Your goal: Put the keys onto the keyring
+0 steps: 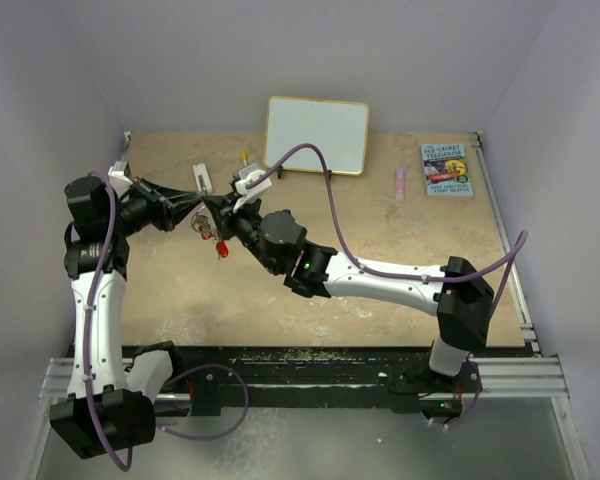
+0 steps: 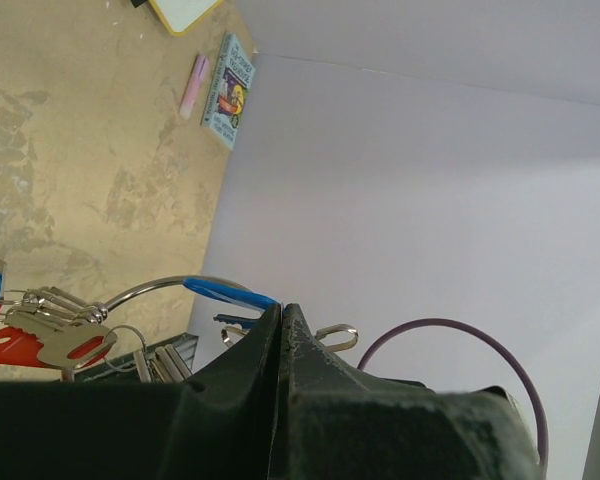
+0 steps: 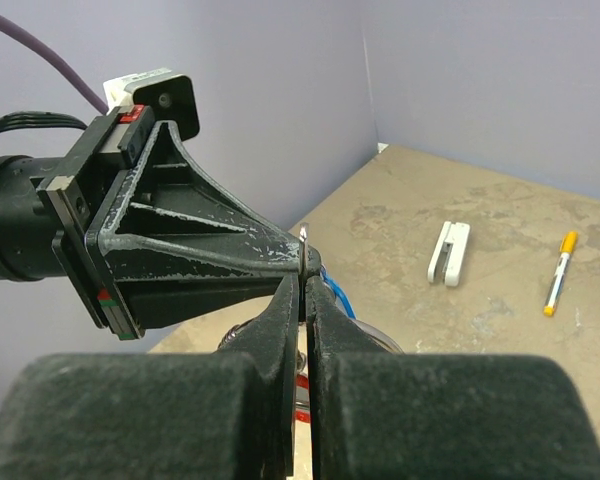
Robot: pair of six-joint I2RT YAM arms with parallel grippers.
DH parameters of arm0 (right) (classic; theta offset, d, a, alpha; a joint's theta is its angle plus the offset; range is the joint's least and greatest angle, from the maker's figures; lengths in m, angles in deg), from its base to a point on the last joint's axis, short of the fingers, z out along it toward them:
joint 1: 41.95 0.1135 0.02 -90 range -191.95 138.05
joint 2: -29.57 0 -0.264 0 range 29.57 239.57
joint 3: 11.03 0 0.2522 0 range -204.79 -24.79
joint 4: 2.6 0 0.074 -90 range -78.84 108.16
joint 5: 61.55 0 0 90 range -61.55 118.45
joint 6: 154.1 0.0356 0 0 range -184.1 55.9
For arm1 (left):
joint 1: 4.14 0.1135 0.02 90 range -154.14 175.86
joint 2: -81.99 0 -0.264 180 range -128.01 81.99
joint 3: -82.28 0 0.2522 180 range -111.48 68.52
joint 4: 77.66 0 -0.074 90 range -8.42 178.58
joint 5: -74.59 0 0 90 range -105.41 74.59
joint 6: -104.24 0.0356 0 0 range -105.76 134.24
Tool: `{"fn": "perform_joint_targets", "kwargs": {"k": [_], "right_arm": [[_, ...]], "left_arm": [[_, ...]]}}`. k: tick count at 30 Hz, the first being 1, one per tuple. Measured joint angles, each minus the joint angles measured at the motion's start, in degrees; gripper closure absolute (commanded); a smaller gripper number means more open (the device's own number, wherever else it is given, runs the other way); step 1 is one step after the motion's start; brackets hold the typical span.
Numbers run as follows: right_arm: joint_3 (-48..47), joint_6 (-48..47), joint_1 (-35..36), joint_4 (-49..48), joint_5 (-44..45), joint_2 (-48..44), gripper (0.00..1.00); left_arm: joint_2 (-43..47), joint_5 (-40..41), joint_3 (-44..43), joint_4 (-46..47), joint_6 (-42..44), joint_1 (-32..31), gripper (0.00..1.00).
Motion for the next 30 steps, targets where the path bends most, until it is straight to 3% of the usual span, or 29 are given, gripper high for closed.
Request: {"fn": "perform_joint_targets", "kwargs": {"k": [30], "right_arm": [[0.5, 2.6, 0.0, 0.0, 1.2, 0.0, 1.0]], "left_arm": [[0.7, 1.2, 0.0, 0.9, -3.2, 0.0, 0.97]]}}
